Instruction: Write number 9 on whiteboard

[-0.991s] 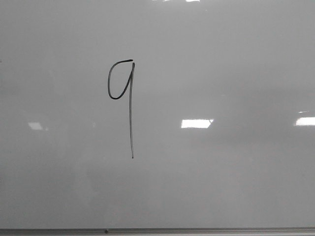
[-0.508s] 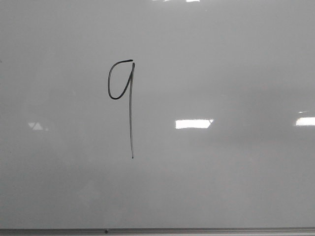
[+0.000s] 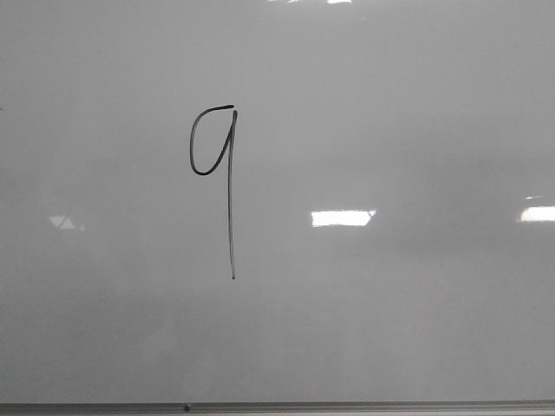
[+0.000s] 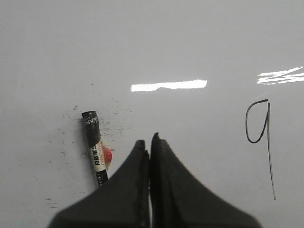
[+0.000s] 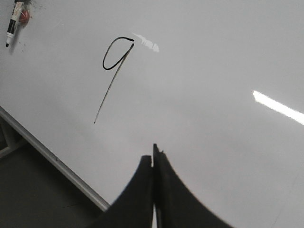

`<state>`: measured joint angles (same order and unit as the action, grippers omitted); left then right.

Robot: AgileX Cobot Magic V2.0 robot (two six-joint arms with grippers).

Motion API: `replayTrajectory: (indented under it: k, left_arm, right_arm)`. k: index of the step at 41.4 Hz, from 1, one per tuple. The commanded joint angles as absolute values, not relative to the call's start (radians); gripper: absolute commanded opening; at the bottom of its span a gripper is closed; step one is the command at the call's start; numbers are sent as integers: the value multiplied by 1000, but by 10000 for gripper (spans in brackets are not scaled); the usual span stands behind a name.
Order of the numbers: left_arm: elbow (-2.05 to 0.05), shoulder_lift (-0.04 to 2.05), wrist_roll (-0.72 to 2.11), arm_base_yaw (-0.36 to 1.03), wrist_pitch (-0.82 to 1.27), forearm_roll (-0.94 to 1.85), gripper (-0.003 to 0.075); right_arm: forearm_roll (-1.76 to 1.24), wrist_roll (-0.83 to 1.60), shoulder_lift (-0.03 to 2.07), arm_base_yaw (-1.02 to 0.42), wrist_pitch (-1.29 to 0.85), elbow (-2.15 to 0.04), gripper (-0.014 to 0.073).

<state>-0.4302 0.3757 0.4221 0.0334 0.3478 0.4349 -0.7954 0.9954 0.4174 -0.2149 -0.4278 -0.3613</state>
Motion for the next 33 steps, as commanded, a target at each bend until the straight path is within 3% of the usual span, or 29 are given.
replayTrajectory:
  k: [1,11,20,33]
  left_arm:
    - [-457,381,413,30,282,445,-19]
    - [-435,369,392,30,263,382,-19]
    - [-347,255,48,26,207,63,-19]
    - [-113,24,46,-8,124,51,-19]
  right_arm:
    - [-824,997,419,-210,-382,-387,-71]
    - [-824,997,419,-210,-382,-387,-71]
    - [-824,997,419,-210,-382,-387,-71]
    - [-824,997,419,-210,-384,-387,-71]
